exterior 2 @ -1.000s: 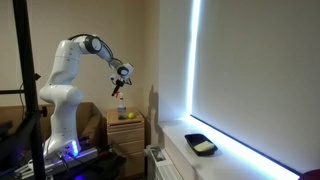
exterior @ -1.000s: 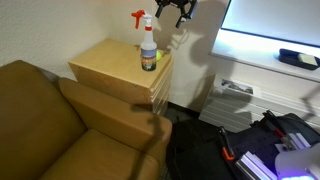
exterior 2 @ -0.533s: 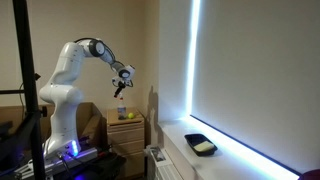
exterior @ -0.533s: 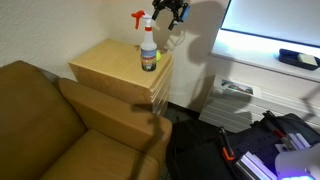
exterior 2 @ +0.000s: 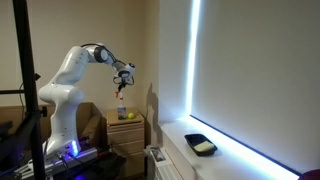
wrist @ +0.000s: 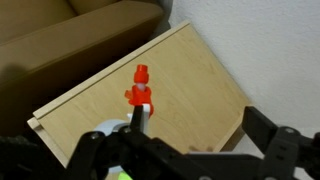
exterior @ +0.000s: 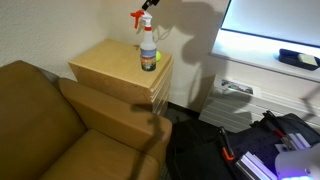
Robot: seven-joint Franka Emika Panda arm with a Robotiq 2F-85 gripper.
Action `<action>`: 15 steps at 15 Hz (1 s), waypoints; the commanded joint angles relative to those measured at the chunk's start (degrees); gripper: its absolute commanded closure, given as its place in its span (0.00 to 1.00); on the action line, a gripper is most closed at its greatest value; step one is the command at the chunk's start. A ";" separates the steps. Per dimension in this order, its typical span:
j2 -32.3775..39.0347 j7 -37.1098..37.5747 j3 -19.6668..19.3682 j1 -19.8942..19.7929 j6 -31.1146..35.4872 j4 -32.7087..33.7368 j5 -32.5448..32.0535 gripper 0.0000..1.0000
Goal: Pick up the spray bottle from the nightstand and place it on the windowsill
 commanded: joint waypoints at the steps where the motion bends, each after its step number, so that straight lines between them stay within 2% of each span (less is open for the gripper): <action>1: 0.62 1.35 0.29 0.04 0.70 0.78 -0.44 0.00; 4: 0.75 2.15 0.07 -0.26 0.37 0.45 -0.45 0.00; 7: -7.97 -3.55 0.18 -4.46 1.12 -9.30 4.00 0.00; 8: -8.70 -4.05 -0.07 -5.14 0.25 -9.22 4.75 0.00; 12: -15.39 -4.98 -1.82 -9.44 -8.99 -13.70 9.19 0.00; 13: -11.01 -2.69 -2.24 -7.23 -6.61 -8.57 6.30 0.00; 15: -13.88 -3.26 -2.96 -8.45 -8.77 -10.91 7.50 0.00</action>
